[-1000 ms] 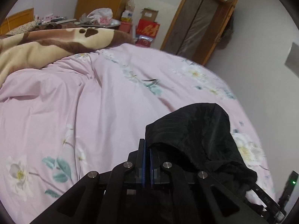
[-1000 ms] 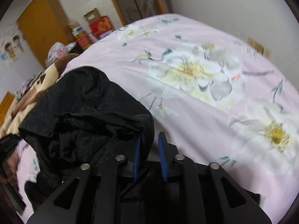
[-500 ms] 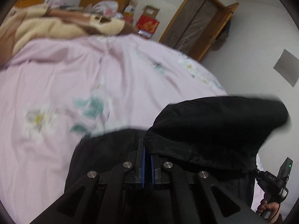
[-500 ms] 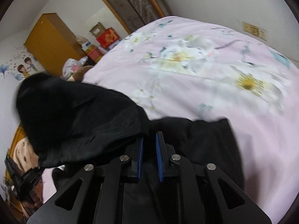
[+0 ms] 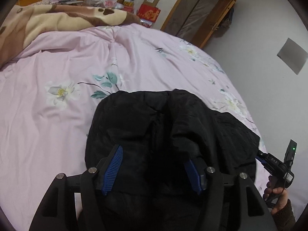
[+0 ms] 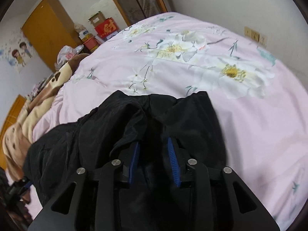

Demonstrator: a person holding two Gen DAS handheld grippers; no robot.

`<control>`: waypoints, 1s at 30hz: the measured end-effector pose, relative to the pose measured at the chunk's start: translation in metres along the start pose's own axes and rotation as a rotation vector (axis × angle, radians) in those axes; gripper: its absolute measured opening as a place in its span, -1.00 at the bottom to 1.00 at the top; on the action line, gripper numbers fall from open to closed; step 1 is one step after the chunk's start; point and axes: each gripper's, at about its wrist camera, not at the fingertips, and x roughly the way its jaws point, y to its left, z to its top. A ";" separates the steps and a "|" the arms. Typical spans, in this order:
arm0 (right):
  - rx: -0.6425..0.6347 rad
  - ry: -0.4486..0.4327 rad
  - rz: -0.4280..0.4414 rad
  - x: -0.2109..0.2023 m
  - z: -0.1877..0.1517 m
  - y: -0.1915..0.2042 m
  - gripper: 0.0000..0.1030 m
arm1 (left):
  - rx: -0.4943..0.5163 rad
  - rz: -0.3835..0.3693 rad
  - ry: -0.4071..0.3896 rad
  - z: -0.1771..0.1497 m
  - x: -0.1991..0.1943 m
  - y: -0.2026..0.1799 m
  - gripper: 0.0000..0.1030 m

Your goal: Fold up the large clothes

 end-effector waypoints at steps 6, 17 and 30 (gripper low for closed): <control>0.042 0.017 -0.017 -0.020 -0.008 -0.015 -0.36 | -0.129 -0.005 0.210 0.002 0.039 0.024 0.57; -0.016 0.105 0.426 -0.026 -0.066 0.038 0.08 | -0.056 -0.202 0.113 -0.021 -0.002 -0.019 0.58; -0.033 0.170 0.528 -0.009 -0.052 0.086 -0.84 | 0.235 -0.128 0.070 -0.056 -0.009 -0.075 0.59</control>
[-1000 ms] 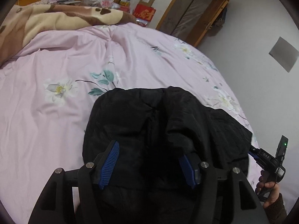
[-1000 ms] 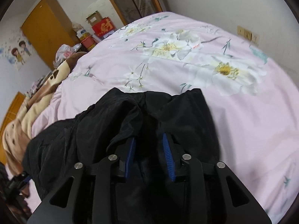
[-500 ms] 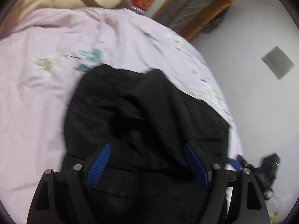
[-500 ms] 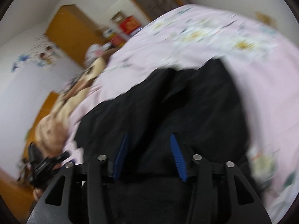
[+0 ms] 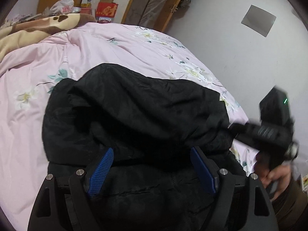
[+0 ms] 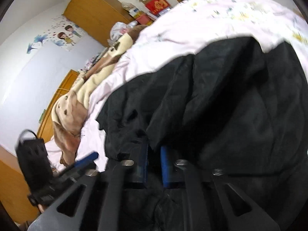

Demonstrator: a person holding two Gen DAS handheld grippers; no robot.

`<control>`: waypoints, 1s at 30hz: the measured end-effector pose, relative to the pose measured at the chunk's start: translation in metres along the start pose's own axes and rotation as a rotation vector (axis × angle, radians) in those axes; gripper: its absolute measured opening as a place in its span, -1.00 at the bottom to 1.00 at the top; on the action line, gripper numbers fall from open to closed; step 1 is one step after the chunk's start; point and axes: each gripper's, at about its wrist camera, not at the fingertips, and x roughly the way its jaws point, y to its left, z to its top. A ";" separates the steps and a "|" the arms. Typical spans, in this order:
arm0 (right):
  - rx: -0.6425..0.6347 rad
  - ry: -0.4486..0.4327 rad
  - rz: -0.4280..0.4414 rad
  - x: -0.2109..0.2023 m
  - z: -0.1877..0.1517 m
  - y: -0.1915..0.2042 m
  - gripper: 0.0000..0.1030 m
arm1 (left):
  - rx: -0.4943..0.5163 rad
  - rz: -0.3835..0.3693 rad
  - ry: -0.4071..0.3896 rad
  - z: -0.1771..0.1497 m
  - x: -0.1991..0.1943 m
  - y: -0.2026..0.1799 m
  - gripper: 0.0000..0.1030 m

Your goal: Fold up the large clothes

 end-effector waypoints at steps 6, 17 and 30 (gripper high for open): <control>0.025 -0.149 0.128 -0.026 0.055 0.027 -0.90 | -0.021 0.076 -0.043 0.007 0.002 0.015 0.59; 0.030 -0.185 0.185 -0.040 0.052 0.034 -0.92 | -0.057 0.276 -0.032 0.047 0.053 0.037 0.41; 0.078 -0.152 0.228 -0.039 0.006 0.018 -0.93 | -0.369 0.297 -0.180 0.067 0.047 0.126 0.37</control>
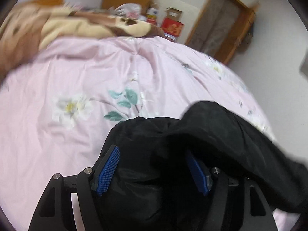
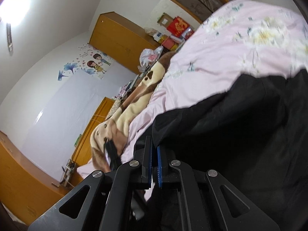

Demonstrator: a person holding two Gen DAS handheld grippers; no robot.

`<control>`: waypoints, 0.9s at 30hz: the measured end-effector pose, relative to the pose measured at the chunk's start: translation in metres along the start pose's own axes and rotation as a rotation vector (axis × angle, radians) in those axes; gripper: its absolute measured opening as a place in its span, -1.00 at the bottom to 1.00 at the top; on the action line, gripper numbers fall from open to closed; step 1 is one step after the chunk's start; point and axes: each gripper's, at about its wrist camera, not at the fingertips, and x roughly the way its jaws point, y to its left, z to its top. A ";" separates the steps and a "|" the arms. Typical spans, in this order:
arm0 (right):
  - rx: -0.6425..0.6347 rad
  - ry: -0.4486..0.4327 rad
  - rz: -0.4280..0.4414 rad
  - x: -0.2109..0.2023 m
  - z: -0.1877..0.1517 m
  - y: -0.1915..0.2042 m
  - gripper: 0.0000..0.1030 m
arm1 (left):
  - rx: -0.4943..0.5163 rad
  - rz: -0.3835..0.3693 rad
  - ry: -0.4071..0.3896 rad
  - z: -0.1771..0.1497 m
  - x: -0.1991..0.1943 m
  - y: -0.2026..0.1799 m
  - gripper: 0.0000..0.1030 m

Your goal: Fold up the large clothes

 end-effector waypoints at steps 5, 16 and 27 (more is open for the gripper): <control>0.016 0.049 -0.038 0.006 -0.034 -0.014 -0.93 | -0.126 -0.067 0.092 -0.012 -0.004 0.035 0.35; -0.084 0.052 -0.094 0.002 -0.050 -0.010 -0.93 | -0.077 -0.530 0.324 -0.080 -0.055 -0.046 0.64; -0.229 0.075 -0.141 -0.001 -0.049 -0.003 -0.93 | 0.023 -0.455 0.380 -0.079 -0.042 -0.108 0.30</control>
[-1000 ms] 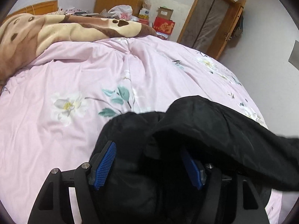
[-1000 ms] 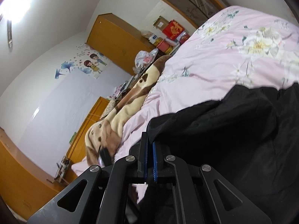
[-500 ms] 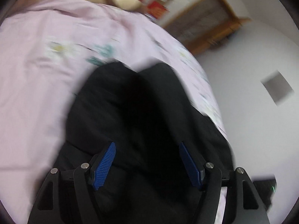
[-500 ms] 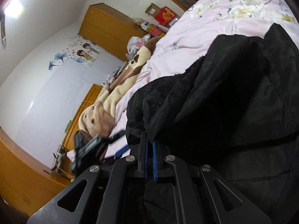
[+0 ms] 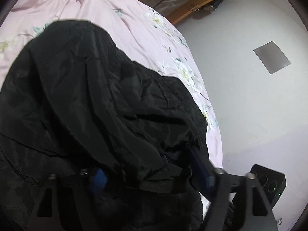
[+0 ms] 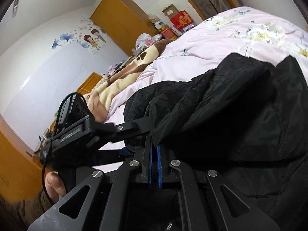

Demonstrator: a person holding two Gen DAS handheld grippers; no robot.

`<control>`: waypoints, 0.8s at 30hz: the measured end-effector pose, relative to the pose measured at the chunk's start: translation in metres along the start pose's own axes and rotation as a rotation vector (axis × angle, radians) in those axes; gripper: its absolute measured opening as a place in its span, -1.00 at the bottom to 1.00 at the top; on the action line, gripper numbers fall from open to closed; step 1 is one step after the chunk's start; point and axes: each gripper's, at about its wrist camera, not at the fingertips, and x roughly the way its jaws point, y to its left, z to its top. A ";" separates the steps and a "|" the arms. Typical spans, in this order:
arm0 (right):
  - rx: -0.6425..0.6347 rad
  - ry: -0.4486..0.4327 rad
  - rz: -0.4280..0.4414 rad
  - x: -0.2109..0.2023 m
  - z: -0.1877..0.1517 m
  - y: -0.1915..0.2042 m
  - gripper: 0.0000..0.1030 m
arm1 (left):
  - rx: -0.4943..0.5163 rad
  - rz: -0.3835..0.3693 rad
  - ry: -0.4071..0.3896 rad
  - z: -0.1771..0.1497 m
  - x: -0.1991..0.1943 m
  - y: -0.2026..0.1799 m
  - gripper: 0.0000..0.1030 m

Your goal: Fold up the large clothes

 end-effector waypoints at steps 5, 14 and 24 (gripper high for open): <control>-0.053 0.005 -0.028 0.001 0.000 0.004 -0.92 | 0.035 0.051 -0.036 0.008 -0.005 -0.011 -0.52; -0.161 0.015 -0.175 -0.002 0.008 -0.024 -0.34 | 0.096 0.007 -0.142 0.031 -0.036 -0.035 -0.66; -0.106 -0.011 -0.381 0.042 0.067 -0.076 -0.34 | 0.112 -0.014 -0.093 -0.003 -0.044 -0.011 -0.67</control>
